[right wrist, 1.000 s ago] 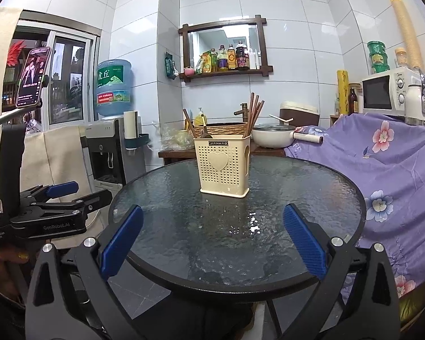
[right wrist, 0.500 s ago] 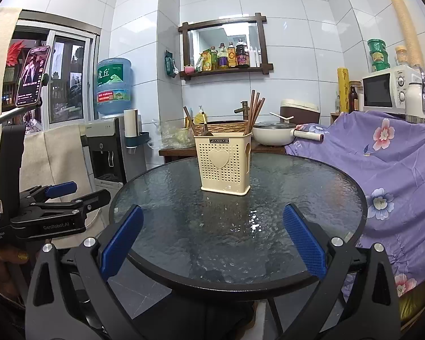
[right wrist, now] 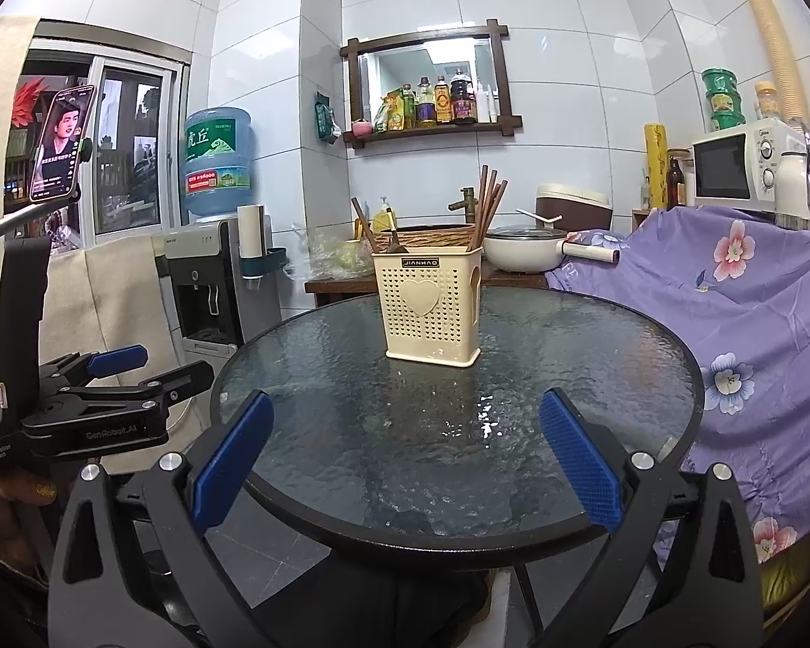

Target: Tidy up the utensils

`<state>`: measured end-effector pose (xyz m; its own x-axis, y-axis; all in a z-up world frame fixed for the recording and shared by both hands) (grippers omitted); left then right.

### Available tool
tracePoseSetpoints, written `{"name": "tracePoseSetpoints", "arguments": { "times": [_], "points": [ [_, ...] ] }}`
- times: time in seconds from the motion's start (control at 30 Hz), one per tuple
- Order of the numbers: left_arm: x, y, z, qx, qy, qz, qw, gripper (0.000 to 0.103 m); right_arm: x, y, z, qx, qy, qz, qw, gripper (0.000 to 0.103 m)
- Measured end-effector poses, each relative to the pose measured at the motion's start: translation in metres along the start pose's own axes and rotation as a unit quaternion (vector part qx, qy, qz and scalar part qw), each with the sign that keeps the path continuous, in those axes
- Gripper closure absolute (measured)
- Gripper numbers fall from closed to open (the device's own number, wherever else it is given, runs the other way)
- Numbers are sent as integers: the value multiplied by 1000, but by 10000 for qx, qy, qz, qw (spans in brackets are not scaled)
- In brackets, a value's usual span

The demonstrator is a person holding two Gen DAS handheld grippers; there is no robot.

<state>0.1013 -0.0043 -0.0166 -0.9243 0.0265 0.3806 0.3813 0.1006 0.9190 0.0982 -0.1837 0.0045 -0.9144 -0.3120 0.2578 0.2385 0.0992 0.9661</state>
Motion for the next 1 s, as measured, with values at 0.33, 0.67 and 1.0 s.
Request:
{"name": "tracePoseSetpoints", "arguments": {
  "times": [0.33,0.67,1.0],
  "points": [
    [-1,-1,-1,-12,-19,45,10000,6,-1,-1,2,-2,3,5,10000,6],
    [-2,-2,-1,-47,-36,70,10000,6,-1,-3,3,-6,23,28,10000,6],
    [-2,-2,-2,-55,17,40,10000,6,-3,-5,5,6,41,64,10000,6]
  ]
}}
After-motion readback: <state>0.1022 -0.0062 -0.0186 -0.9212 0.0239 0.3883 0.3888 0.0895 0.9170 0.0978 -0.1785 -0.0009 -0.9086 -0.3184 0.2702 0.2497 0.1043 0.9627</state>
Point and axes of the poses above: each gripper's, at about its wrist camera, not at the fingertips, and x roughly against the way its jaws point, z to its left, y to its top, the point moved 10 cm from there along -x, roughly the way its jaws point, and after that the axes turned 6 degrees about x, right-handed, at the moved point
